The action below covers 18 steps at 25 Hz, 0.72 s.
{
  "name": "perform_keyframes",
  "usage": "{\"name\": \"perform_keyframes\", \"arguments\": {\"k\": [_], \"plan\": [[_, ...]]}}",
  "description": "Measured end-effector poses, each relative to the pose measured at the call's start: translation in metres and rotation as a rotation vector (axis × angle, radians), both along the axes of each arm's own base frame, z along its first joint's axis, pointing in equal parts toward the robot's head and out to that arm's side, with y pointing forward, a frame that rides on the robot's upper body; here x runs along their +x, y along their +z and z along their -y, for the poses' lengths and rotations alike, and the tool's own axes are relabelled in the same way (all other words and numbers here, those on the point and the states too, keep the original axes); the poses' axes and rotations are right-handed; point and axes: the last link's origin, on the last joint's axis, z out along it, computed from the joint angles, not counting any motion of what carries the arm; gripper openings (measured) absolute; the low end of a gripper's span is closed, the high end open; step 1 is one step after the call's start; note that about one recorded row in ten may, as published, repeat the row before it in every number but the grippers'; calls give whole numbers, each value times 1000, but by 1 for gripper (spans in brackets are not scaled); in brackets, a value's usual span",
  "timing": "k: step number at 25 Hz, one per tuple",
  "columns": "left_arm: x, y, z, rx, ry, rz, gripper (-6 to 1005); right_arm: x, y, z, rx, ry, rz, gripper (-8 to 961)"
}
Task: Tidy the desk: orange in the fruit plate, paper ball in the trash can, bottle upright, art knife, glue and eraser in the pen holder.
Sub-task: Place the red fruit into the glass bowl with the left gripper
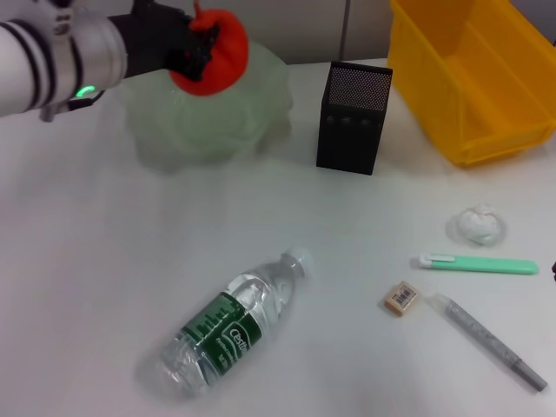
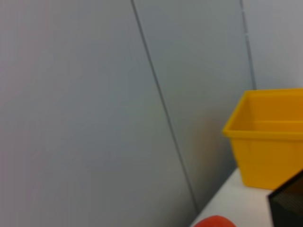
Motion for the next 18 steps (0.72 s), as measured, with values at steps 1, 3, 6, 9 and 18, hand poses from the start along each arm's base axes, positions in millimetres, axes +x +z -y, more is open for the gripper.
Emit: {"name": "perform_keyframes", "arguments": {"k": [1,3,6,9,18], "plan": [[-1,-4,-4,20,-3,-9,67,0,0,0,0,0,0,68],[-1,-5,-5,23,-3,-13,66,0,-1,0,-1,0,-4,69],[-3,-15,-13,33,6,-29,65,0,-3,0,1,1,-16,70],[-8,-20,-17,70,10,-40,66,0,-5,0,8,8,-25,70],[-20,-24,-24,141,25,-55,129,-1,-9,-1,-6,19,-19,72]]}}
